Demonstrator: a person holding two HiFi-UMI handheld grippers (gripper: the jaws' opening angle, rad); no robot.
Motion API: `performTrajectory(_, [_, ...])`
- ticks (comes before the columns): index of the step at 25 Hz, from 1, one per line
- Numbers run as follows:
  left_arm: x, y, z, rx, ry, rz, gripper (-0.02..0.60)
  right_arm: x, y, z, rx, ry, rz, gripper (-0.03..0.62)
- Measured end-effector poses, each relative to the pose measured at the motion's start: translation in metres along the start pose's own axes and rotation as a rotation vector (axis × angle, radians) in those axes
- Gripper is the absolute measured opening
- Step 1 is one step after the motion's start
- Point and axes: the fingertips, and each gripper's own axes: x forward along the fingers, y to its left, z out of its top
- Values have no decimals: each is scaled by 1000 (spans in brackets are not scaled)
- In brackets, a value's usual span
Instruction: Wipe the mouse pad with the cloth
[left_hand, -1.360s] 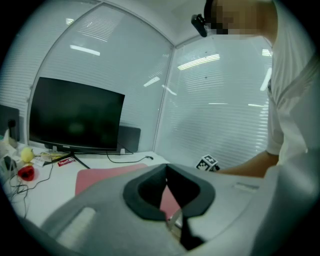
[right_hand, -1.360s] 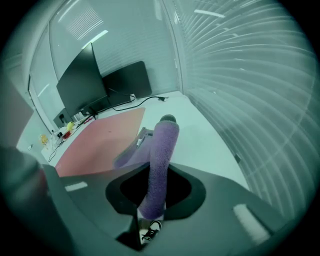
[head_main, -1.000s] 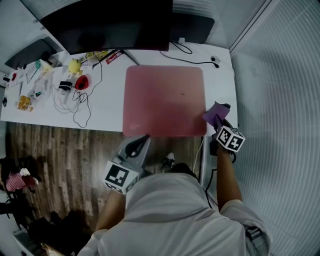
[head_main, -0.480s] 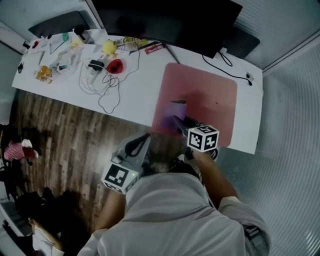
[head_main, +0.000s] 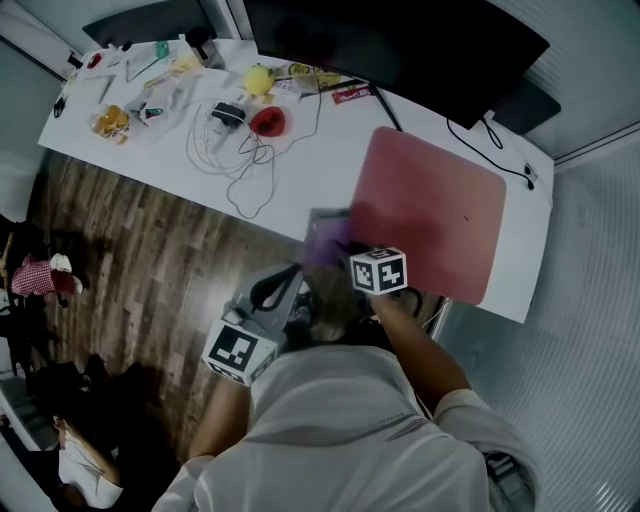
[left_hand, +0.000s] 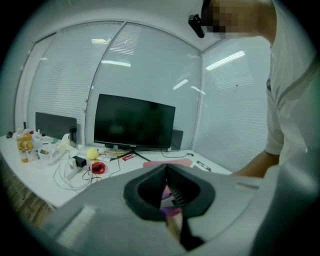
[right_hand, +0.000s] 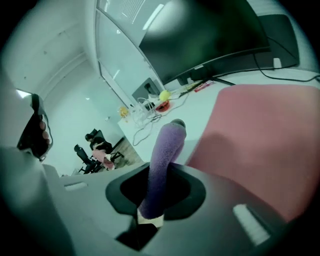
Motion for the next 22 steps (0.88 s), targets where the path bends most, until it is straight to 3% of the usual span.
performTrajectory(8, [37,-45,-7,35,9,-128,3,-81,-90,-53,135,-49,-176,61])
performTrajectory(22, [140,-237,14,153,-13,-479,3,-308,-235,-145,364,-246,-517,61])
